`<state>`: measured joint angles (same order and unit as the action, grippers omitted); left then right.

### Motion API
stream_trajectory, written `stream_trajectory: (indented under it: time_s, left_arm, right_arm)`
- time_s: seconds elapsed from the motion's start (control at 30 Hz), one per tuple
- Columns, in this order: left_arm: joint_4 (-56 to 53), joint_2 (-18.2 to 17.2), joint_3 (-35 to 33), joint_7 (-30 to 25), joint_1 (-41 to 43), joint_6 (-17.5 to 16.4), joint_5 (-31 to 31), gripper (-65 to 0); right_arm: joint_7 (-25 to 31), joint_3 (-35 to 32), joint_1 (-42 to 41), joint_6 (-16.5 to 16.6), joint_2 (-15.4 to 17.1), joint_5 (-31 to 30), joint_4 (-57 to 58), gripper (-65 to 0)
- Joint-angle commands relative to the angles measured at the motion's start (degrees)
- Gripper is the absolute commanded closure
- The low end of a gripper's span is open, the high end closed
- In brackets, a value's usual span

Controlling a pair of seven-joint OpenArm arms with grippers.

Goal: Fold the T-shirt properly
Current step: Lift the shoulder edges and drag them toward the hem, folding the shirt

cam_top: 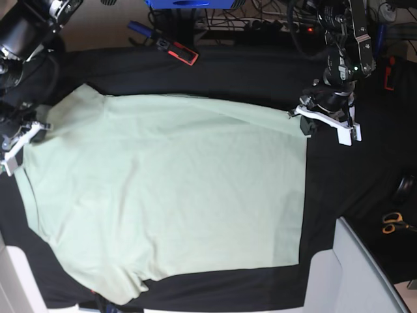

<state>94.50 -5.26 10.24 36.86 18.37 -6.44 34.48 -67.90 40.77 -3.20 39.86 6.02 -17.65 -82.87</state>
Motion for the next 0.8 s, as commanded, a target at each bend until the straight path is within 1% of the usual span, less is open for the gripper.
stream_trajectory:
  time_s: [0.0, 0.17, 0.3, 0.4, 0.47, 0.53, 0.6, 0.77]
  left_arm:
    - [0.8, -0.3, 0.2, -0.9, -1.0, -0.4, 0.4, 0.0]
    - [-0.5, -0.3, 0.1, -0.9, -3.2, -0.4, 0.2, 0.0]
    - [-4.0, -0.3, 0.1, -0.9, -5.2, -0.4, 0.2, 0.0]
    - [-5.8, -0.3, 0.1, -0.9, -6.5, -0.4, 0.2, 0.0]
    - [-6.5, -0.5, 0.3, -0.9, -7.4, -0.4, 0.2, 0.0]
    - [-7.3, -0.6, 0.2, -0.9, -8.7, -0.4, 0.1, 0.0]
    - [-8.3, -0.7, 0.2, -0.9, -9.8, -0.4, 0.1, 0.0]
    - [-11.8, -0.5, 0.1, -0.9, -12.3, -0.4, 0.1, 0.0]
  right_arm:
    - [1.7, -0.9, -1.4, 0.1, 1.1, -0.6, -0.8, -0.1]
    - [4.1, -4.4, -3.7, 0.1, 1.4, -0.7, 1.2, -0.1]
    - [4.6, -4.8, -6.4, 0.1, 1.6, -0.7, 5.8, -0.1]
    - [7.0, -4.9, -7.3, 0.1, 2.2, -0.7, 8.2, -0.1]
    - [7.7, -4.9, -8.3, 0.1, 3.3, -0.7, 10.0, -0.1]
    - [8.7, -4.9, -9.3, 0.1, 3.8, -0.7, 12.2, -0.1]
    - [9.5, -4.9, -10.0, 0.1, 5.4, -0.7, 14.0, -0.1]
    - [11.7, -4.9, -11.7, 0.1, 7.2, -0.7, 18.4, -0.1]
